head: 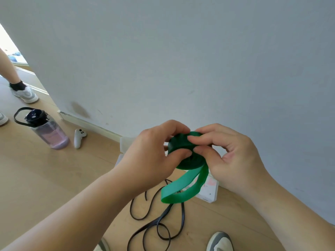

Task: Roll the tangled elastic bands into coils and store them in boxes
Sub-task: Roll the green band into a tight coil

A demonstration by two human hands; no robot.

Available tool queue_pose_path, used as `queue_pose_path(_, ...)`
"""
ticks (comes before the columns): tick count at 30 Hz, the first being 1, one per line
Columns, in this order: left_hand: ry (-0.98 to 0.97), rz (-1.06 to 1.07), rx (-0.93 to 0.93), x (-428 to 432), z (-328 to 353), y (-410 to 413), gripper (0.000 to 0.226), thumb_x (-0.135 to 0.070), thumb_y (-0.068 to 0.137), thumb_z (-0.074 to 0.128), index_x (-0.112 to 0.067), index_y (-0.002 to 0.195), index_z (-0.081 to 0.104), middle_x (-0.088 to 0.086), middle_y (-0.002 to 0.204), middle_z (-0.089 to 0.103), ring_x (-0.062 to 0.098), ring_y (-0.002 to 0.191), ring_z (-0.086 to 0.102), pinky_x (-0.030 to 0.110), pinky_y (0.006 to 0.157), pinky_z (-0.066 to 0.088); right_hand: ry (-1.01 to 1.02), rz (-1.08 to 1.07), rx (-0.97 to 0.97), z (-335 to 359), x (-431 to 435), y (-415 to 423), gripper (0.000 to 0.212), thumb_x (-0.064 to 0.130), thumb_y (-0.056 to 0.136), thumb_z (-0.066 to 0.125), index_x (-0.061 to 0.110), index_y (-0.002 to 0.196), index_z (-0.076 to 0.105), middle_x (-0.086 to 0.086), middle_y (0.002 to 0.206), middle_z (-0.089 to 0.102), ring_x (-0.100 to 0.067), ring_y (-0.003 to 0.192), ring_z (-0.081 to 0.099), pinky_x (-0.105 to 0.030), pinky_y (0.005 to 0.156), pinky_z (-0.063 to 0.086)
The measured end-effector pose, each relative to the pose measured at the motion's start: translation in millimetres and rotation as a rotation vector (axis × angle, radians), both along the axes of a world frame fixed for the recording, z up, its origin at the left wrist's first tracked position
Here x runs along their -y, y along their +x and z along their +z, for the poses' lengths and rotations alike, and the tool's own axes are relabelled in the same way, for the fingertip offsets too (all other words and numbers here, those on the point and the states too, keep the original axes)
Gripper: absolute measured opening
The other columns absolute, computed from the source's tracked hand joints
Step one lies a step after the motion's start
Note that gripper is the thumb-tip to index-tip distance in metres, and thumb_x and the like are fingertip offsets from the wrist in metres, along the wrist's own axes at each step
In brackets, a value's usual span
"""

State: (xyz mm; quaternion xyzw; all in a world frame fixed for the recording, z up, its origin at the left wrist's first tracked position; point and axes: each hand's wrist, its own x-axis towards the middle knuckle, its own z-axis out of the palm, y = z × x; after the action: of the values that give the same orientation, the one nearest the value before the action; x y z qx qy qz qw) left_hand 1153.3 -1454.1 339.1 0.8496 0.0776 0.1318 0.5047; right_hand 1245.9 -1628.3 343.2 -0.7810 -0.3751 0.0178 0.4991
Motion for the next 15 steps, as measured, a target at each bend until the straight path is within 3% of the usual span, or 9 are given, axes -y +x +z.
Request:
queue_pose_path(4,-0.153,0.094,-0.041,-7.8,2.8,1.8,0.034,-0.019,0.08,0.087,-0.037,0.105,0.074,-0.022,0.098,0.073,-0.001,0.101,0.068,0.023,0.082,0.062,0.153,-0.028,-0.318,2.8,1.5,5.1,0.026,-0.001,0.074,0.086,0.022,0.087,0.081,0.008,0.101,0.08,-0.011,0.098,0.077,-0.03,0.09,0.062)
queue_pose_path(6,-0.201,0.132,-0.015,-8.7,2.4,2.2,0.032,-0.021,0.08,0.088,-0.036,0.104,0.074,-0.019,0.098,0.075,0.001,0.098,0.07,0.021,0.08,0.059,0.131,-0.011,-0.274,5.0,2.8,7.6,0.027,0.006,0.077,0.084,0.024,0.097,0.08,0.007,0.108,0.079,-0.012,0.106,0.074,-0.032,0.097,0.059)
queue_pose_path(9,-0.397,0.171,0.044,-7.9,0.6,1.5,0.033,-0.015,0.079,0.088,-0.03,0.104,0.074,-0.007,0.1,0.077,0.013,0.095,0.074,0.032,0.082,0.062,0.126,0.033,-0.225,5.3,4.4,10.4,0.033,0.002,0.087,0.075,0.028,0.108,0.079,0.005,0.115,0.075,-0.017,0.115,0.07,-0.034,0.104,0.053)
queue_pose_path(12,-0.579,0.125,0.038,-3.6,0.8,1.1,0.043,-0.008,0.076,0.088,-0.026,0.112,0.072,-0.003,0.097,0.075,0.025,0.096,0.076,0.041,0.084,0.063,0.187,0.05,-0.272,6.4,5.5,12.8,0.038,-0.006,0.091,0.068,0.026,0.105,0.08,0.001,0.112,0.077,-0.018,0.107,0.073,-0.028,0.093,0.057)
queue_pose_path(15,-0.699,0.023,-0.057,-5.5,1.2,1.8,0.063,-0.004,0.073,0.088,-0.026,0.127,0.066,0.007,0.102,0.073,0.027,0.098,0.077,0.042,0.088,0.062,0.201,0.057,-0.306,9.2,8.4,13.7,0.044,-0.014,0.089,0.067,0.027,0.094,0.083,0.0,0.104,0.078,-0.019,0.099,0.074,-0.022,0.084,0.057)
